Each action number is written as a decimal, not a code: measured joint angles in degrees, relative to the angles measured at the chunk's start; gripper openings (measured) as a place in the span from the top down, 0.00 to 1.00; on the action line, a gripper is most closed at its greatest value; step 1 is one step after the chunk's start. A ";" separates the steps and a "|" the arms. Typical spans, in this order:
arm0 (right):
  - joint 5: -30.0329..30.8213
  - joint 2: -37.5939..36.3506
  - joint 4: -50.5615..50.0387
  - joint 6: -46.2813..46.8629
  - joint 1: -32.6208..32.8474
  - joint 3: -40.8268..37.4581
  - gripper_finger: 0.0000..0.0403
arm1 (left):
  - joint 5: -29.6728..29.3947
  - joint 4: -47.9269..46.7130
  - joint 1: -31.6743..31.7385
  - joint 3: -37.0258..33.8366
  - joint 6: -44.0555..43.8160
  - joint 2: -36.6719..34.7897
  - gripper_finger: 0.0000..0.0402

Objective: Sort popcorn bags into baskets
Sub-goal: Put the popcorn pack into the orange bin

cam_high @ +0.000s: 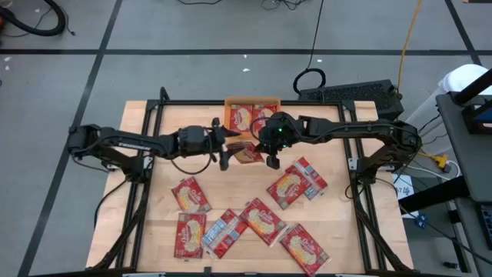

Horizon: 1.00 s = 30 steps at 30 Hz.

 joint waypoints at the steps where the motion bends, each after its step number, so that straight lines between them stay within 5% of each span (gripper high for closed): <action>1: 0.98 0.04 0.48 0.26 0.41 0.00 0.98 | 1.31 -0.42 0.36 0.00 -0.01 0.80 0.41; 10: 12.67 0.05 1.08 5.83 2.13 -0.04 0.93 | -1.96 -1.12 -0.13 -0.07 1.98 2.17 0.95; 15: 17.35 -0.27 -0.47 5.97 2.00 -0.07 0.79 | -8.08 -4.92 0.82 -0.11 2.57 -3.98 0.92; 21: 18.39 -0.32 5.61 4.80 2.11 -3.01 0.63 | -8.80 -5.26 3.53 -2.75 3.00 -13.67 0.95; 25: 18.97 -0.32 19.43 7.13 2.33 -10.41 0.57 | -6.81 7.57 4.62 -10.61 1.23 -17.84 0.95; 30: 19.86 -0.28 41.45 12.89 2.37 -20.79 0.53 | -5.31 34.68 4.44 -21.99 -1.11 -17.03 0.94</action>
